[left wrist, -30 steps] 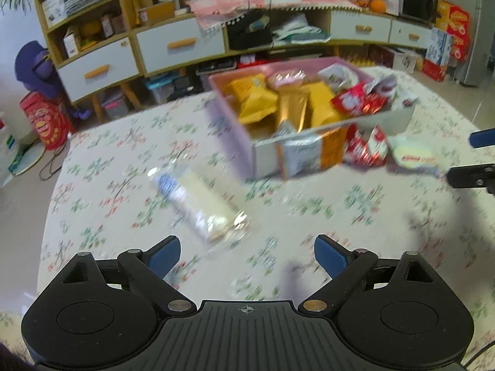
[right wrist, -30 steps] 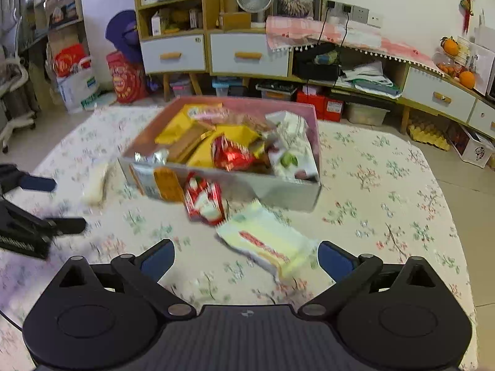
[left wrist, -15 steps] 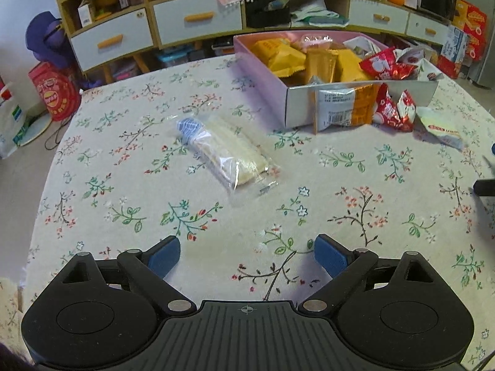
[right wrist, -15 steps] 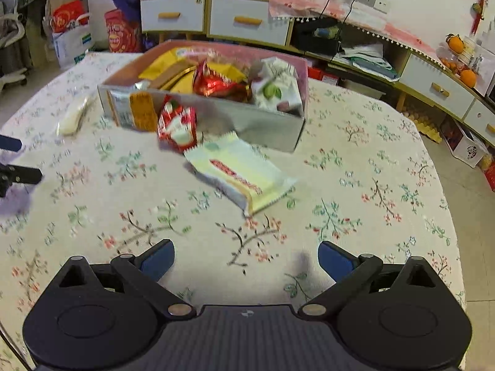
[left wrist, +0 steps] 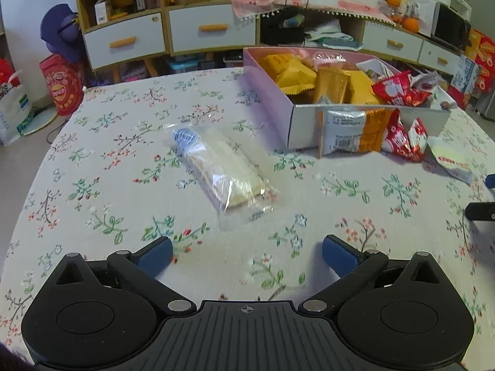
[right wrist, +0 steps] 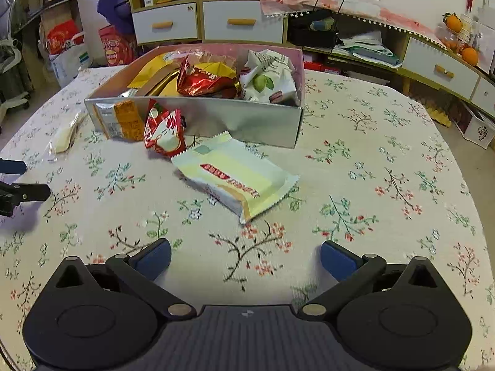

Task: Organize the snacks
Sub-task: 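Withdraw both tools from the box toward the clear bag and yellow-white pack, then grasp the clear white-bar bag with the left tool while the right tool grasps the yellow-white pack, then lift the clear bag and yellow-white pack into the box and open both tools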

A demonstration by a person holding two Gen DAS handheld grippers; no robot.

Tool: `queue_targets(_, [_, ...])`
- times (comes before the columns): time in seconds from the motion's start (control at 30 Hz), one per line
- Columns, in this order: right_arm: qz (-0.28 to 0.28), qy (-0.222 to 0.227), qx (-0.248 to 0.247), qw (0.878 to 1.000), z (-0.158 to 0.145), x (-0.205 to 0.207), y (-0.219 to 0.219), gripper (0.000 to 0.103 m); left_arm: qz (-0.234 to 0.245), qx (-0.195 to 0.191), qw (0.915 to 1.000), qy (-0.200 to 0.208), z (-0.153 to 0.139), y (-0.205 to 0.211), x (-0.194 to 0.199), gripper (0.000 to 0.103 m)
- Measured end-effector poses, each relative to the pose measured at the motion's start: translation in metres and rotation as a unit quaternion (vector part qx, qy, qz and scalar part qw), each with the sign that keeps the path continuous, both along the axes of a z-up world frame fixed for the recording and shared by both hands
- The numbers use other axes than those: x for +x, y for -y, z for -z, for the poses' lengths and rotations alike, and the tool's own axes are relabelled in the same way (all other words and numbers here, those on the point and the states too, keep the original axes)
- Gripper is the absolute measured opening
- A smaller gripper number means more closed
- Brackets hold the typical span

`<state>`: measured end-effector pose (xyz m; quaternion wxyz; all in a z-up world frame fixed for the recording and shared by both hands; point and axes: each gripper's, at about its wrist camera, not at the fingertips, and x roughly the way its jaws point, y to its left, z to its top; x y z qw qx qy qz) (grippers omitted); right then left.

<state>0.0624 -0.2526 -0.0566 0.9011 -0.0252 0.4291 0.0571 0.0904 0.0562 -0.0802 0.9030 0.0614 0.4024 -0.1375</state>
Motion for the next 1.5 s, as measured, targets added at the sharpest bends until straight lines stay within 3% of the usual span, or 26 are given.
queue_targets(0.77, [0.005, 0.027, 0.000, 1.000, 0.003, 0.040, -0.002, 0.081, -0.064, -0.009, 0.9978, 0.013, 0.002, 0.019, 0.048, 0.102])
queue_targets(0.97, [0.009, 0.031, -0.002, 0.999, 0.002, 0.046, -0.005, 0.079, -0.065, -0.007, 0.9977, 0.017, -0.002, 0.015, 0.046, 0.088])
queue_targets(1.1, [0.003, 0.031, -0.007, 0.999, 0.001, 0.047, -0.007, 0.077, -0.070, -0.009, 0.9974, 0.016, -0.005, 0.009, 0.046, 0.071])
queue_targets(1.3, [-0.014, 0.030, -0.011, 0.999, -0.004, 0.046, -0.014, 0.062, -0.081, -0.015, 0.9965, 0.010, -0.010, 0.003, 0.048, 0.043])
queue_targets(1.43, [-0.025, 0.028, -0.007, 0.999, -0.007, 0.041, -0.018, 0.040, -0.086, -0.023, 0.9961, 0.003, -0.012, -0.002, 0.046, 0.035])
queue_targets(1.5, [-0.032, 0.025, -0.002, 0.999, -0.010, 0.039, -0.021, 0.021, -0.084, -0.028, 0.9960, -0.005, -0.013, -0.004, 0.043, 0.034])
